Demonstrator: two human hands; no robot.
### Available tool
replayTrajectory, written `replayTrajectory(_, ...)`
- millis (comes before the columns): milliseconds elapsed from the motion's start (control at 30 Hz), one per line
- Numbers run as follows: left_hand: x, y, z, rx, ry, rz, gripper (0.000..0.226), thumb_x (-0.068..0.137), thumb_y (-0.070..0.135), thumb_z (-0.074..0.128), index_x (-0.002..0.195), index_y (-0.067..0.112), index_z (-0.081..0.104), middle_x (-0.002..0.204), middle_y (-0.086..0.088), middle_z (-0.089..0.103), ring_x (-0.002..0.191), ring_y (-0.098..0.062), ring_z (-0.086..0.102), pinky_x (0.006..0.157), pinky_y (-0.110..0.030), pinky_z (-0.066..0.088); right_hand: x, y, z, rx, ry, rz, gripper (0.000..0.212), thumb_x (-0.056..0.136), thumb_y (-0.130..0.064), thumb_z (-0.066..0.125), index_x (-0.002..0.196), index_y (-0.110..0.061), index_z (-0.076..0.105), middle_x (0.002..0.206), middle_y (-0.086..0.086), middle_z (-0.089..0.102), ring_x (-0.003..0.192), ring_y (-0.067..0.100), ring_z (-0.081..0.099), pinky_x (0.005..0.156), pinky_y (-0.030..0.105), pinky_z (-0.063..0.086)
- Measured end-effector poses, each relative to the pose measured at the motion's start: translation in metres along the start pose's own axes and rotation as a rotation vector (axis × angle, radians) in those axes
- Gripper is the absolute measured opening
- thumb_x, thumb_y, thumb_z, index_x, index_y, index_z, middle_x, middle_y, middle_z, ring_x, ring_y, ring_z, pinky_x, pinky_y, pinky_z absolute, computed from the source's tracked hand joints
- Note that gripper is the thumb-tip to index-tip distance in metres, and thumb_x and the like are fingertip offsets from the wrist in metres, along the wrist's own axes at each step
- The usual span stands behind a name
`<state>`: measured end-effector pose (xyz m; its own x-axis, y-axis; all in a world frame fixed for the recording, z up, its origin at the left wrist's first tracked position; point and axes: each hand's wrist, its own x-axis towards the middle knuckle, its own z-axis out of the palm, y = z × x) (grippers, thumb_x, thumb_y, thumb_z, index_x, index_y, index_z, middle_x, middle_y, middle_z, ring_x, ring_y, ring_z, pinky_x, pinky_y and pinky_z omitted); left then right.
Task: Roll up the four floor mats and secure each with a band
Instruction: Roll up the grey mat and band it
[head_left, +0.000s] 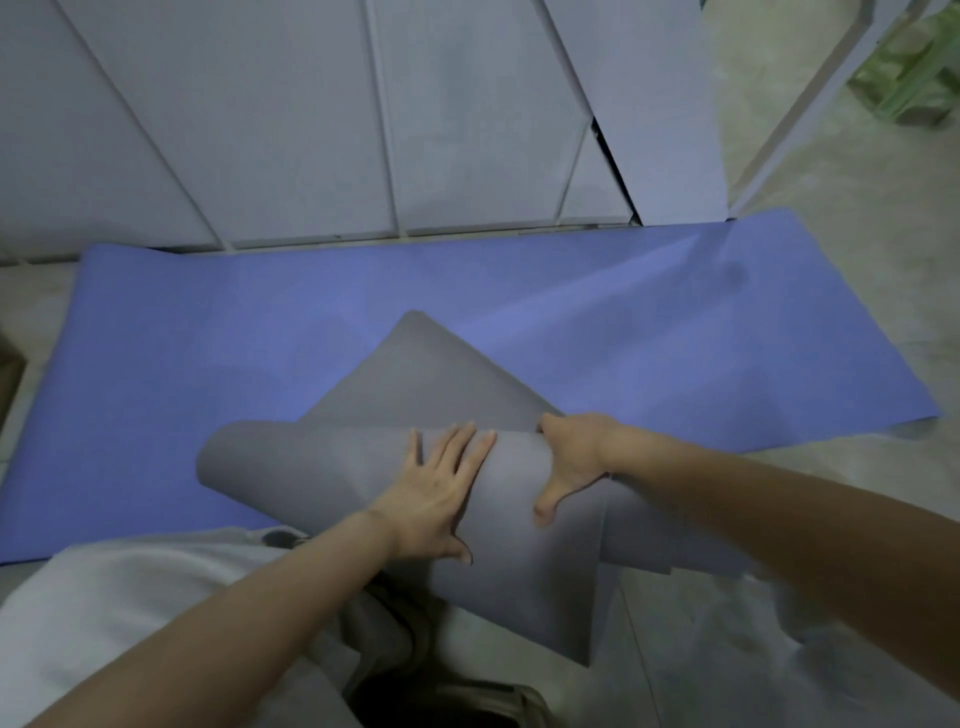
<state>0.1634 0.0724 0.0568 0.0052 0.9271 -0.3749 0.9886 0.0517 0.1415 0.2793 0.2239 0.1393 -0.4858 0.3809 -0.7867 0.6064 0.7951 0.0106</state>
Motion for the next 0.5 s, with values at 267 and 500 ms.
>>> replayTrajectory(267,0.014,0.000,-0.013,-0.093,0.018,0.178,0.118,0.066,0.060,0.072,0.151,0.019,0.001,0.147,-0.005,0.025,0.136,-0.022,0.026,0.111,-0.049,0.017,-0.013,0.014,0.008,0.276,-0.179,0.035,0.085,0.064,-0.055,0.078,0.130,-0.012,0.047,0.122,0.002,0.056,0.109,0.023,0.056,0.092,0.033,0.049)
replayTrajectory(500,0.028,-0.005,-0.023,-0.152,-0.101,0.228,0.102,0.065,0.053,0.078,0.145,0.022,0.022,0.141,0.000,0.038,0.126,-0.021,0.037,0.099,-0.038,0.034,-0.031,0.012,0.020,0.143,-0.019,-0.039,0.098,0.070,-0.061,0.070,0.143,-0.015,0.024,0.139,0.004,0.043,0.123,0.026,0.047,0.098,0.034,0.040)
